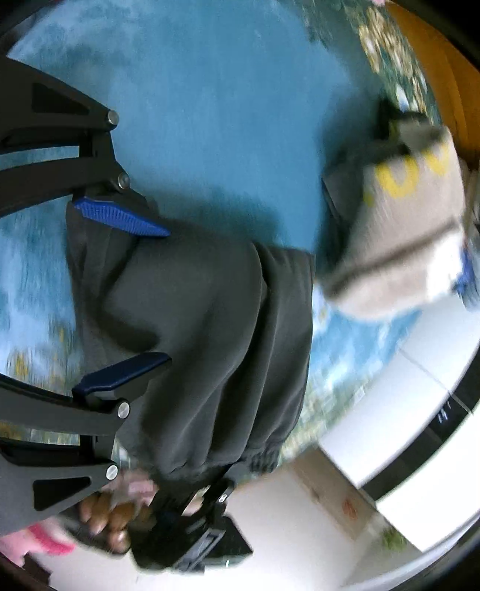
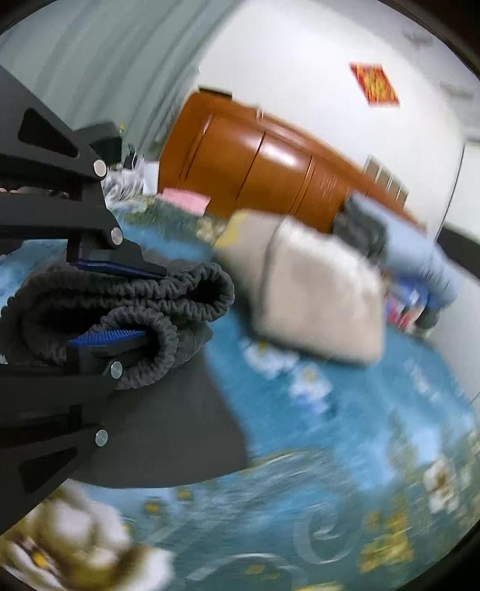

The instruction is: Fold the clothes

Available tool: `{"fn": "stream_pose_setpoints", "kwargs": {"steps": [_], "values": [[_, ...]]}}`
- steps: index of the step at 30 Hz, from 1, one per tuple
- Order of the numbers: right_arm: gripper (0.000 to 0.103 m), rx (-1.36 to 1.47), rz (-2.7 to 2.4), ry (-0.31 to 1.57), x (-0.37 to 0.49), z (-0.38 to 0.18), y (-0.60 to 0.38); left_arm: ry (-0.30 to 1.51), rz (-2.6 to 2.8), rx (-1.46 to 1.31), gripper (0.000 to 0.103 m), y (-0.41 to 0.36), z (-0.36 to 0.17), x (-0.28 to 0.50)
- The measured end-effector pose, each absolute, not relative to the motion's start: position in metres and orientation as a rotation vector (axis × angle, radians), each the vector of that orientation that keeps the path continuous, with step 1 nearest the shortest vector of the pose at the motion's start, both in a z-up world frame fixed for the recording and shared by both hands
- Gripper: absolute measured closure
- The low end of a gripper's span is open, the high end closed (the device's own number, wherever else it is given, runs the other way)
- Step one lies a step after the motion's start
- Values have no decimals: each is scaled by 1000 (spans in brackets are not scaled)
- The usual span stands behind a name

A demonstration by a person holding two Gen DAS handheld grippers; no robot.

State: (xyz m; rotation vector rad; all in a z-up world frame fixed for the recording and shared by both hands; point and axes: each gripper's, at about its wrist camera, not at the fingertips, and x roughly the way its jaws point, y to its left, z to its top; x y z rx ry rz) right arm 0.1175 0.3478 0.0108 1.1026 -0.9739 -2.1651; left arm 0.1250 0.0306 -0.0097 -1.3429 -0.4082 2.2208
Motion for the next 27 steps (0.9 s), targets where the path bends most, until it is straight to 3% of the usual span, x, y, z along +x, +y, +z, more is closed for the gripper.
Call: {"fn": "stream_pose_setpoints", "kwargs": {"steps": [4, 7, 10, 13, 19, 27], "values": [[76, 1037, -2224, -903, 122, 32, 365, -301, 2225, -1309, 38, 50, -4, 128], [76, 1158, -2214, -954, 115, 0, 370, -215, 2273, -1377, 38, 56, -18, 124], [76, 1300, -2181, -1066, 116, -46, 371, -246, 2263, -1417, 38, 47, -26, 122], [76, 1241, -2131, -1196, 120, -58, 379, -300, 2243, -1418, 38, 39, -23, 120], [69, 1267, -2227, -1020, 125, -25, 378, -363, 2258, -1351, 38, 21, -6, 122], [66, 1146, -2292, -781, 125, 27, 346, -205, 2162, -1324, 38, 73, -8, 123]]}}
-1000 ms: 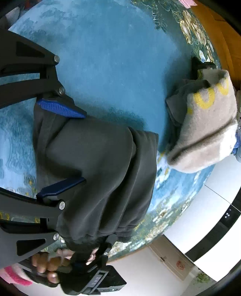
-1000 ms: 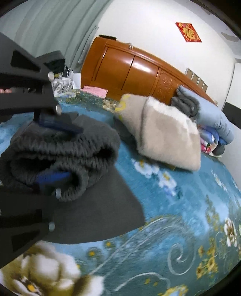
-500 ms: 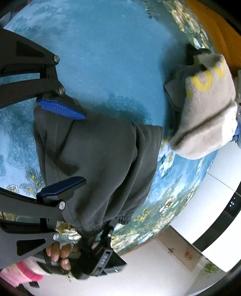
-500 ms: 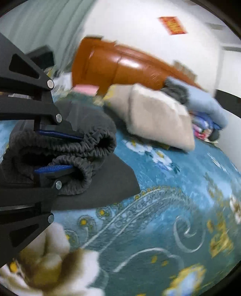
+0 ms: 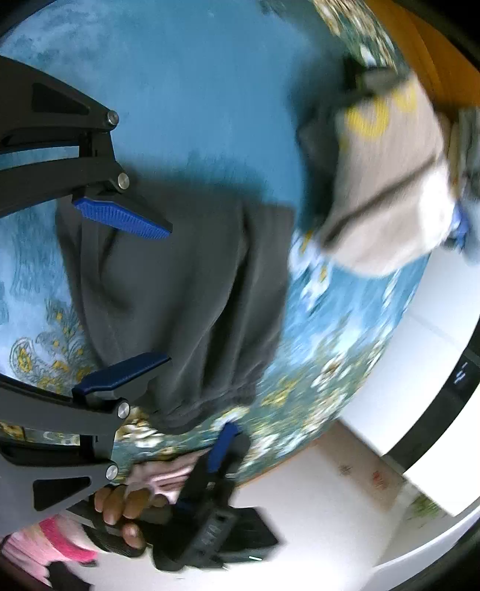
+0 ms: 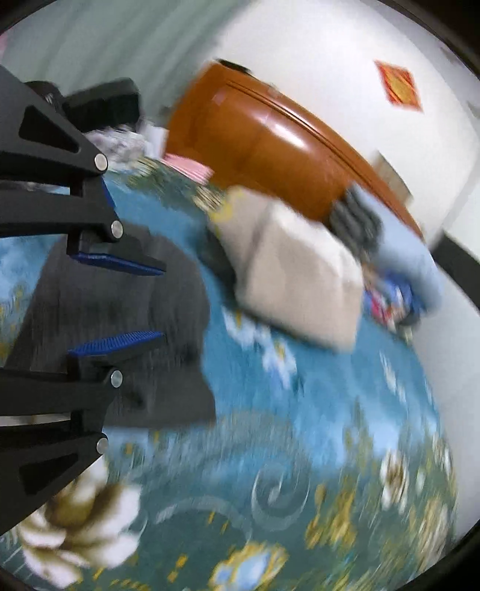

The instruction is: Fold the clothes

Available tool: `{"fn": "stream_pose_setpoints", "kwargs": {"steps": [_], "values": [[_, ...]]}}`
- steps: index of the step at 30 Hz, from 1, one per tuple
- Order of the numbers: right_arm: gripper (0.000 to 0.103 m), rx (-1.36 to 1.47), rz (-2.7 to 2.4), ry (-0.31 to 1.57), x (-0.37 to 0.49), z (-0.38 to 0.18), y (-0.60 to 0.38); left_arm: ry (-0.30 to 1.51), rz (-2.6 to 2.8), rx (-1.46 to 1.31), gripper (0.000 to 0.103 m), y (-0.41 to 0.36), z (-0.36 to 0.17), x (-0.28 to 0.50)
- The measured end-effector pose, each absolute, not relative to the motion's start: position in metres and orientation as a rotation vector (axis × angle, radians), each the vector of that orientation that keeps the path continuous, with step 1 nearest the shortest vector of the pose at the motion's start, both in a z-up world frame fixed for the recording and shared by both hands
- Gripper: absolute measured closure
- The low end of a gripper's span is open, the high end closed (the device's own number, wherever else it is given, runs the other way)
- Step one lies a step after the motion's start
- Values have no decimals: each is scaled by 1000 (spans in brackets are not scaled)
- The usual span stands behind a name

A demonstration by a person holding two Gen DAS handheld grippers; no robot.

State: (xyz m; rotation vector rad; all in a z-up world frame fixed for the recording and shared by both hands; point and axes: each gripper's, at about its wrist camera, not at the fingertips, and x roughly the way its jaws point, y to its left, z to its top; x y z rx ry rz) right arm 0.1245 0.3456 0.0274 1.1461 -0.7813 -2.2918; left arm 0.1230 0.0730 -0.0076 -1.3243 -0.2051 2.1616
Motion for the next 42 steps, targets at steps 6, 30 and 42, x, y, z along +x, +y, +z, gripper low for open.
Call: {"fn": "stream_pose_setpoints", "kwargs": {"steps": [6, 30, 42], "values": [[64, 1265, -2296, -716, 108, -4, 324, -129, 2118, -1355, 38, 93, -25, 127], [0, 1276, -2180, -1109, 142, -65, 379, -349, 2070, -1537, 19, 60, -62, 69], [0, 1341, -2214, -1045, 135, -71, 365, -428, 1981, -1578, 8, 57, -78, 61]]}}
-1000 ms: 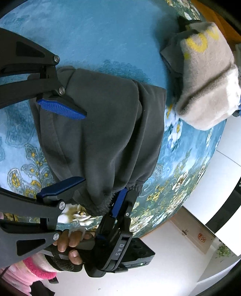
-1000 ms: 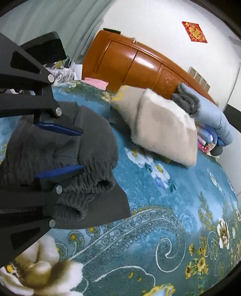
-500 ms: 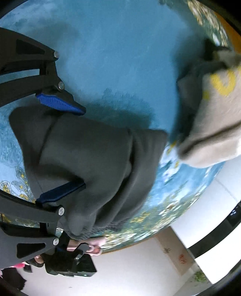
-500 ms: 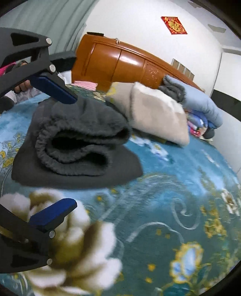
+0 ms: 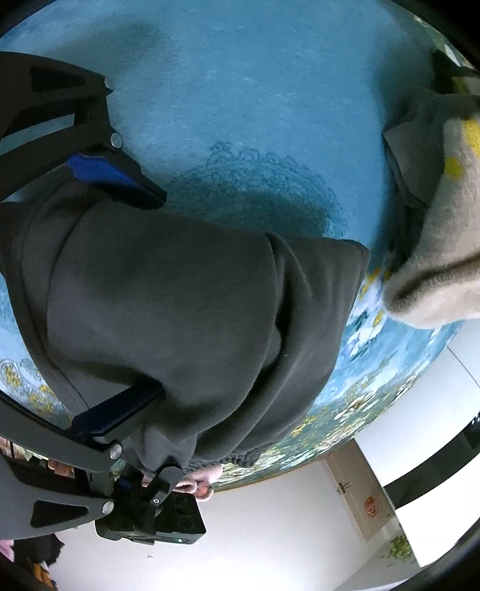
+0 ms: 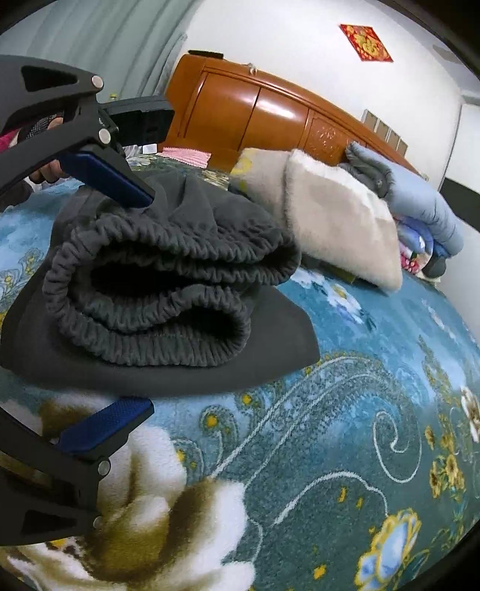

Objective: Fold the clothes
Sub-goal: 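Lift the folded sweatpants with both tools off the bed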

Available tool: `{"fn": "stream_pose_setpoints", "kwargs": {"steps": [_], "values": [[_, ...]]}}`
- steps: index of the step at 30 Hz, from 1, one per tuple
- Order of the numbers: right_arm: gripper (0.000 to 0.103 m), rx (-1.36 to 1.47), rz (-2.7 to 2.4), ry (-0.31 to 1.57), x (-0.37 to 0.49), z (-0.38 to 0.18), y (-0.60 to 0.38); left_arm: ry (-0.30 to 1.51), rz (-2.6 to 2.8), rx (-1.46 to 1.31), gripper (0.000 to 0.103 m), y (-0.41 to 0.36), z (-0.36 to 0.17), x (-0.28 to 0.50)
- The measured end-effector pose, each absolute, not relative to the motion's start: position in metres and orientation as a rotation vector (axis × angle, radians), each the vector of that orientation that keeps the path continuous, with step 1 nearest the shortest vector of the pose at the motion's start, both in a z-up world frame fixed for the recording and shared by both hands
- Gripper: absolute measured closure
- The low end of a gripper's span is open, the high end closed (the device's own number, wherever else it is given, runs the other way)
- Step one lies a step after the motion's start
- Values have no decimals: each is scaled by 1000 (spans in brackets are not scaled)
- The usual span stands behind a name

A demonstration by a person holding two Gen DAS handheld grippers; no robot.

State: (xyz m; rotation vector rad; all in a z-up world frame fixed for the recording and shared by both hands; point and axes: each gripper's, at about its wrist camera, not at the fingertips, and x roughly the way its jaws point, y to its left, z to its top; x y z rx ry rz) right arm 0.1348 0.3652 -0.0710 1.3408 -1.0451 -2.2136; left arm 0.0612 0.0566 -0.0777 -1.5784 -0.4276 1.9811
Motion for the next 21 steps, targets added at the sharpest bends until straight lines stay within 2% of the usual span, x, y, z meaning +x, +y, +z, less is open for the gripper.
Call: {"fn": "stream_pose_setpoints", "kwargs": {"steps": [5, 9, 21], "values": [[1, 1377, -2241, -1003, 130, -67, 359, -418, 1985, -1572, 8, 55, -75, 61], [8, 1389, -2274, -947, 128, -64, 350, -425, 1979, -1559, 13, 53, -74, 63], [22, 1359, -2303, -932, 136, -56, 347, -328, 2020, -1516, 39, 60, -55, 69]]}}
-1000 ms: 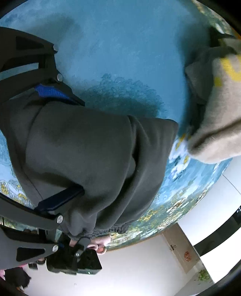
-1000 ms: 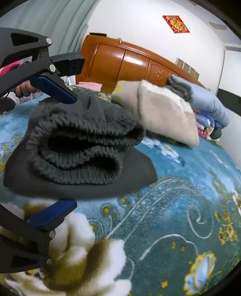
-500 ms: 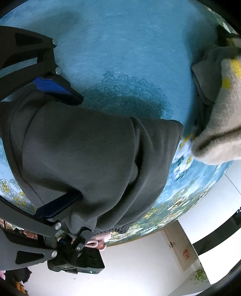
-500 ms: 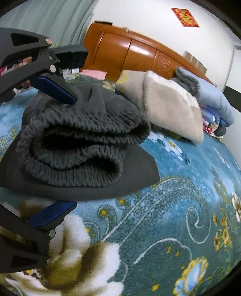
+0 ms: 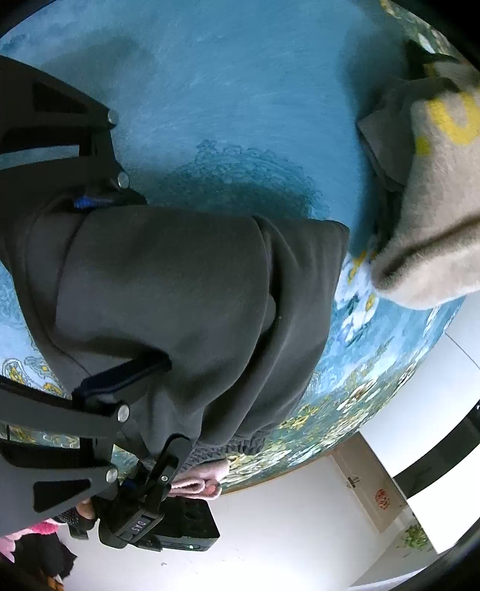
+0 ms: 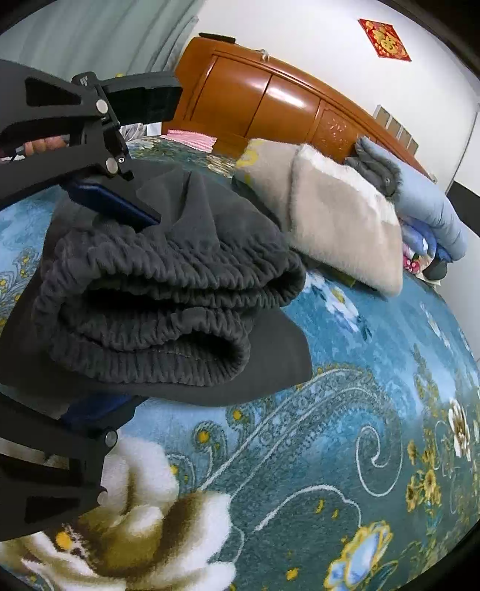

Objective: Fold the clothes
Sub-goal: 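Lift the folded sweatpants with both tools off the bed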

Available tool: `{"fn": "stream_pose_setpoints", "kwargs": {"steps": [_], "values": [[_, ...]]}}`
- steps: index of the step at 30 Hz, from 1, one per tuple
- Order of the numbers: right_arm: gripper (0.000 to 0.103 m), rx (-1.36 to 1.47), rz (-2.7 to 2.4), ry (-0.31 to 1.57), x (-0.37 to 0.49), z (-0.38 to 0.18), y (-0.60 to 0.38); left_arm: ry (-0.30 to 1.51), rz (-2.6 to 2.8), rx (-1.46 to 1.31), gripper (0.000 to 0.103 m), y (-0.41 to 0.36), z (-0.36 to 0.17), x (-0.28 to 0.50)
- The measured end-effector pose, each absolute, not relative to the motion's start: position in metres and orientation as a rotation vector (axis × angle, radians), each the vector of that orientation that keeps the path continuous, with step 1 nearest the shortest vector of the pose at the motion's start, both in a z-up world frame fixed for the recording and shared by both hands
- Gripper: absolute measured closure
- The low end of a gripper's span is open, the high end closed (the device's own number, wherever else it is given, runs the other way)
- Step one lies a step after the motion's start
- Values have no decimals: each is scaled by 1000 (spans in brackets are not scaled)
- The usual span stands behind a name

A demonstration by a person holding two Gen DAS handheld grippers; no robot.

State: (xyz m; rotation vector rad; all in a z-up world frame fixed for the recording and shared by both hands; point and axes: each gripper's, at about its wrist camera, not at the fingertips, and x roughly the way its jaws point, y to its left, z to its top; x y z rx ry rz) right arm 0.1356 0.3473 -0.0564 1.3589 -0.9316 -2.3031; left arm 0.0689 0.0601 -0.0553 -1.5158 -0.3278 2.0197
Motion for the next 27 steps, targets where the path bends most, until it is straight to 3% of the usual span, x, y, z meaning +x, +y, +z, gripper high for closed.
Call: {"fn": "stream_pose_setpoints", "kwargs": {"steps": [7, 15, 20, 27], "values": [[35, 1334, -2298, -899, 143, -46, 347, -248, 2070, -1466, 52, 69, -36, 82], [37, 1248, -2286, -940, 170, -25, 369, -155, 2064, -1383, 55, 100, -1, 109], [38, 1109, -2372, -949, 209, 18, 421, -68, 1990, -1257, 55, 164, 48, 123], [38, 905, -2600, -976, 277, 89, 544, 106, 1803, -1090, 55, 316, 112, 151]]}}
